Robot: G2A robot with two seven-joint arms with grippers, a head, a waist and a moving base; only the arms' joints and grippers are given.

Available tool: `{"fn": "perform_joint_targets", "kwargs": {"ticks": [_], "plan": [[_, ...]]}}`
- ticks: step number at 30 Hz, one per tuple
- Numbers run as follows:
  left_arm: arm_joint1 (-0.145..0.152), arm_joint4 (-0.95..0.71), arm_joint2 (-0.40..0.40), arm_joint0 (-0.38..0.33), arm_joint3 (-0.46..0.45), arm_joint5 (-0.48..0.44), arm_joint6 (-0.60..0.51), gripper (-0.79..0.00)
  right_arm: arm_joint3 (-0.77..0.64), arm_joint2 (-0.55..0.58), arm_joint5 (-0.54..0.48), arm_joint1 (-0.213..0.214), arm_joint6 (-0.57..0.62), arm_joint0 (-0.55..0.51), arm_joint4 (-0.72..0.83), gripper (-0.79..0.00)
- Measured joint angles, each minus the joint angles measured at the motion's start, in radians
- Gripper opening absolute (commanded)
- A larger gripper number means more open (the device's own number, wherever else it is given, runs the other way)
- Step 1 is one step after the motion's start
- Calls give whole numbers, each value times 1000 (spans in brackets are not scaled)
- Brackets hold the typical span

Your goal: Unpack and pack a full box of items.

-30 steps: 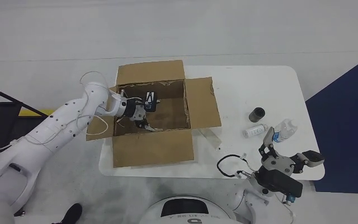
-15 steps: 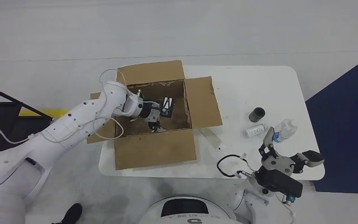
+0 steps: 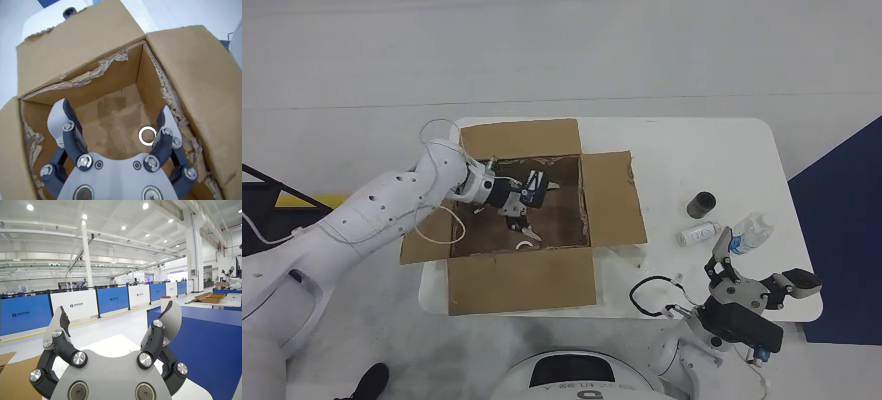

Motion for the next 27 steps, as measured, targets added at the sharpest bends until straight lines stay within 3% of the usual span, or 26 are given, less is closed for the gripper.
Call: {"fn": "perform_joint_targets", "kwargs": {"ticks": [4,8,12,17,23,27], "plan": [[56,44,-77,38,10,82,192,0,0,0,0,0,0,0,0,0],[141,84,-180,112,19,172,430,0,0,0,0,0,0,0,0,0],[216,53,-283,212,40,250,600,0,0,0,0,0,0,0,0,0],[276,-78,-388,352,68,316,669,0,0,0,0,0,0,0,0,0],[309,-222,-476,485,73,404,654,0,0,0,-1,0,1,1,0,0],[322,-254,-528,539,67,442,677,0,-2,-21,-25,1,70,25,-41,0]]}}
